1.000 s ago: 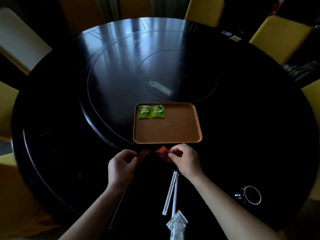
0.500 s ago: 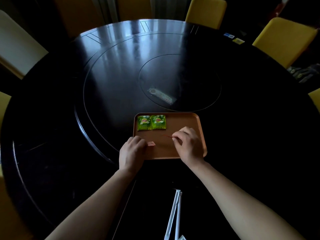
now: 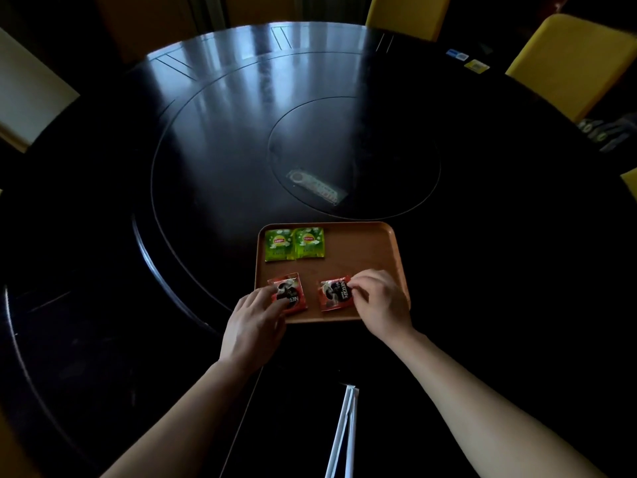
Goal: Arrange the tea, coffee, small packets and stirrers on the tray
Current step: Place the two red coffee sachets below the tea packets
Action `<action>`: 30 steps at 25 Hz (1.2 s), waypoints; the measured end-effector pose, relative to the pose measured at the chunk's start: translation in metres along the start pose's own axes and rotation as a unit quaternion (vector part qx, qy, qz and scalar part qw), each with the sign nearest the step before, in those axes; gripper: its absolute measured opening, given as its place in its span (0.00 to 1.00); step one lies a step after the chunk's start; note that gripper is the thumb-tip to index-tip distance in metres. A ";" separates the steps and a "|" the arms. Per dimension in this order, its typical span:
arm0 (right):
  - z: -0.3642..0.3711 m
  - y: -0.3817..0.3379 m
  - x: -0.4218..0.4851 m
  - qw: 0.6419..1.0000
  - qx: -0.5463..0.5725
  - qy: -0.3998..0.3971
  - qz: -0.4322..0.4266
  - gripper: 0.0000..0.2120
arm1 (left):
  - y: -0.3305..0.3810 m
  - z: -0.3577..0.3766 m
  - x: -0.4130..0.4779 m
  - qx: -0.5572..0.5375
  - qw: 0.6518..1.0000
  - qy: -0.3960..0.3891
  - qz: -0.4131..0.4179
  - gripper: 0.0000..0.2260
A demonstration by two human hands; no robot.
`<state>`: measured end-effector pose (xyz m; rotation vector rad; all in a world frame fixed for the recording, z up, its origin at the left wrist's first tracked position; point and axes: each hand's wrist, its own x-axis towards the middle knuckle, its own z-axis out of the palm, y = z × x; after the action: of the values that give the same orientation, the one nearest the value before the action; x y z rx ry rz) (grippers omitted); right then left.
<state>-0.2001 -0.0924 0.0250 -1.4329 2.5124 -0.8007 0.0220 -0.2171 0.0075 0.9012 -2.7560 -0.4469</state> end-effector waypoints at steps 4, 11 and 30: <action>0.004 -0.002 0.009 0.990 -0.046 -0.114 -0.065 0.16 | 0.002 -0.005 0.016 0.028 0.998 -0.061 0.017 0.18; 0.010 0.001 0.015 0.979 -0.138 -0.146 -0.017 0.14 | 0.013 -0.005 0.036 0.109 0.988 -0.108 0.015 0.16; 0.013 0.000 0.010 0.985 -0.116 -0.121 -0.043 0.15 | 0.003 0.005 0.032 -0.055 0.996 -0.064 0.029 0.13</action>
<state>-0.2012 -0.1059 0.0154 -1.6081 2.4331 -0.3253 -0.0059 -0.2330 0.0067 0.7897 -2.8314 -0.6596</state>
